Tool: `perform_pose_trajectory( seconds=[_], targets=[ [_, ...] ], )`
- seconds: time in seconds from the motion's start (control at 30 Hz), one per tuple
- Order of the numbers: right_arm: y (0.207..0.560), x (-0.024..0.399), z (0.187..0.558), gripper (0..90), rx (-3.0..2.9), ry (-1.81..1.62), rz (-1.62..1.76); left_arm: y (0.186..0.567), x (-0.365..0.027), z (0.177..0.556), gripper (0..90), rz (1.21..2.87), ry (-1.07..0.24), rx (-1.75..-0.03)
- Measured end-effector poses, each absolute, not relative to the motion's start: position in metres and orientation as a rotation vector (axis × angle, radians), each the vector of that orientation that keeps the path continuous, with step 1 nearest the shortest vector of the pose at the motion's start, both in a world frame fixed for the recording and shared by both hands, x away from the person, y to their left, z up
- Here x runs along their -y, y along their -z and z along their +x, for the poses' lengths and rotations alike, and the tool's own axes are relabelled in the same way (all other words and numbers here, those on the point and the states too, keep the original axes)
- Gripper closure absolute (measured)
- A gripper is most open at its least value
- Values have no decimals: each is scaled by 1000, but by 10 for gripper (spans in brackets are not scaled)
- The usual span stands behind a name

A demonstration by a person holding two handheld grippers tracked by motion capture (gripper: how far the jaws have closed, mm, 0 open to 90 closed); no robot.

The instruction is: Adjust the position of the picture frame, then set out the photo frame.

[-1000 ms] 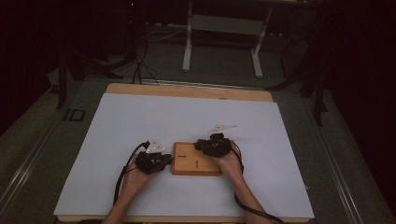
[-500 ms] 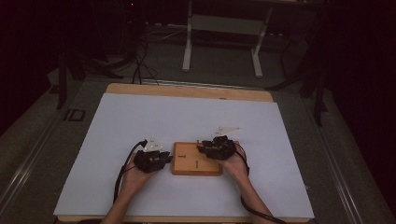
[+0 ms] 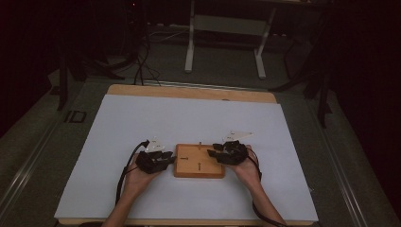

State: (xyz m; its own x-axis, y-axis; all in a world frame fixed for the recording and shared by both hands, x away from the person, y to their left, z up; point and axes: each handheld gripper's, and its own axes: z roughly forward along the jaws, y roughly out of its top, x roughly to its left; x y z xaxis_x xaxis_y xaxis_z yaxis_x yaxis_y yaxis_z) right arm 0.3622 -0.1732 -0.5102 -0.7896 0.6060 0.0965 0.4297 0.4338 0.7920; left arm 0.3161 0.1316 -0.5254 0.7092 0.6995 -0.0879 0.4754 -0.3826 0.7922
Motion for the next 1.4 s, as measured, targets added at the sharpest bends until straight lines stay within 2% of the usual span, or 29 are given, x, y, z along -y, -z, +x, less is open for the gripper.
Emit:
perform_pose_trajectory(
  seconds=[0.47,0.77,1.4],
  targets=[
    [514,195,350,571,-2469,-1270,913,523,-132,318,677,2032,-329,-887],
    [515,212,343,541,-2428,-1295,961,519,-131,322,695,2009,-317,-884],
    [522,224,341,537,-2413,-1257,995,511,-90,354,661,2038,-266,-793]
  ],
)
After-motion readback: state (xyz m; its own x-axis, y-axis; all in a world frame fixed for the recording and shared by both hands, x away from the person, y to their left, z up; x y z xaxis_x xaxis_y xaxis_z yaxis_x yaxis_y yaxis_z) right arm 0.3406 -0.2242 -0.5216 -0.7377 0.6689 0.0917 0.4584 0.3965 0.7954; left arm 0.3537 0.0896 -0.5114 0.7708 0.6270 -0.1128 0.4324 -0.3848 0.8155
